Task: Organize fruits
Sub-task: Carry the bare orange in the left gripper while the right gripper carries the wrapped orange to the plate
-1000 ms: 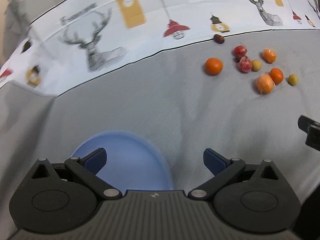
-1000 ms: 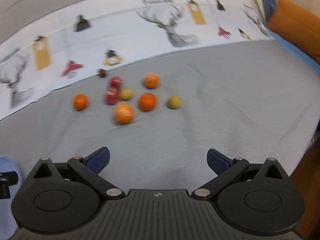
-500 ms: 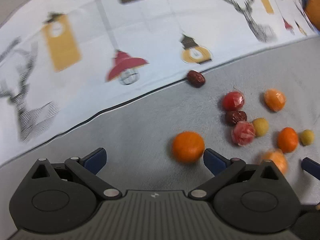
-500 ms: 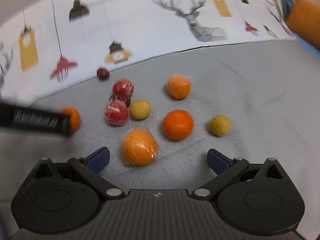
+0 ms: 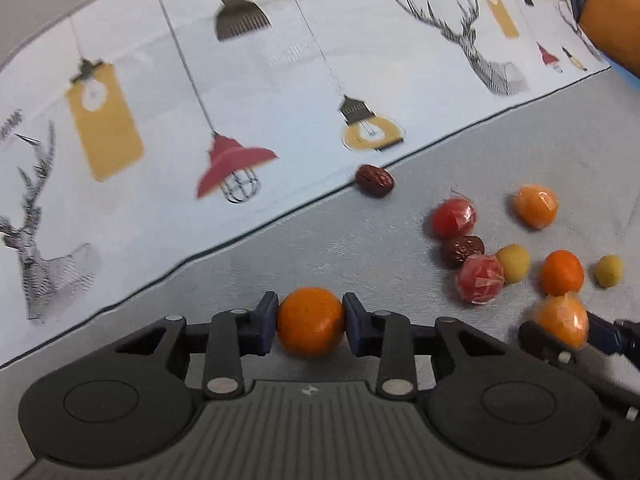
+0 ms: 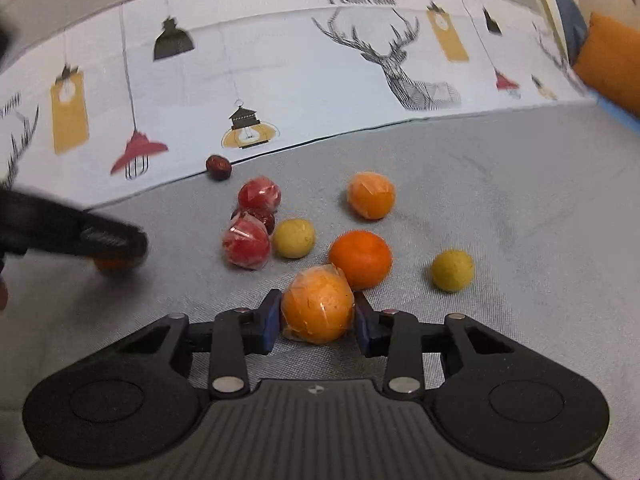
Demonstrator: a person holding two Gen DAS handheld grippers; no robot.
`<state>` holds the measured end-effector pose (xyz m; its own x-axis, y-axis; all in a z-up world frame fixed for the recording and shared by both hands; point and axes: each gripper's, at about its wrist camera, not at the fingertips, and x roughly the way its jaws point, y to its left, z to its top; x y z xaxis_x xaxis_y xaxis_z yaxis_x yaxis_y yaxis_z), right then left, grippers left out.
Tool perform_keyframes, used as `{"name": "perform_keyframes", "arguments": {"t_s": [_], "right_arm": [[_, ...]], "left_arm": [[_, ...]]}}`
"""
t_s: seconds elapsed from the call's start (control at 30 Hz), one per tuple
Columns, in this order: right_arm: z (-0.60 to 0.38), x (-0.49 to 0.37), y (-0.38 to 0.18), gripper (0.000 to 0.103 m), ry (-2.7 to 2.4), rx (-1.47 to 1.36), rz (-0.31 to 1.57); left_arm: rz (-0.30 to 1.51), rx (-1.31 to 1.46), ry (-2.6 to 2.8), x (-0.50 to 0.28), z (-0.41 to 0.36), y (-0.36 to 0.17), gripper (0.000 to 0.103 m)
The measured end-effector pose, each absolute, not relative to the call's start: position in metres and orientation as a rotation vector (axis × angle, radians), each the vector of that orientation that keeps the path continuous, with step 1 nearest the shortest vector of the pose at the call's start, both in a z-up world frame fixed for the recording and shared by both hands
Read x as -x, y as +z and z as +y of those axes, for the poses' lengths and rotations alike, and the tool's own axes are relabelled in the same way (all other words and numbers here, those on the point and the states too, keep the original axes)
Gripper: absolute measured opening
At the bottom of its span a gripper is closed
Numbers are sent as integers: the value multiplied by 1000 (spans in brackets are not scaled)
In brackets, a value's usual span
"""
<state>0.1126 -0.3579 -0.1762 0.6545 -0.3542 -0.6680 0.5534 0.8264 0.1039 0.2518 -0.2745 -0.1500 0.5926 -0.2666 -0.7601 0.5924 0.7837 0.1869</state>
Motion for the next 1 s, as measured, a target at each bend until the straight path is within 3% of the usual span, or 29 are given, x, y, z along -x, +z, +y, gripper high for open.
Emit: {"name": "perform_keyframes", "arguments": {"t_s": [0.47, 0.8, 1.0], "right_arm": [[-272, 8, -69, 39, -339, -327, 682], [-178, 94, 17, 39, -171, -228, 580], [-139, 129, 36, 39, -119, -149, 560]], "left_arm": [[1016, -296, -281, -128, -110, -59, 39], [886, -220, -214, -36, -10, 24, 39], [854, -147, -216, 14, 22, 39, 39]]}}
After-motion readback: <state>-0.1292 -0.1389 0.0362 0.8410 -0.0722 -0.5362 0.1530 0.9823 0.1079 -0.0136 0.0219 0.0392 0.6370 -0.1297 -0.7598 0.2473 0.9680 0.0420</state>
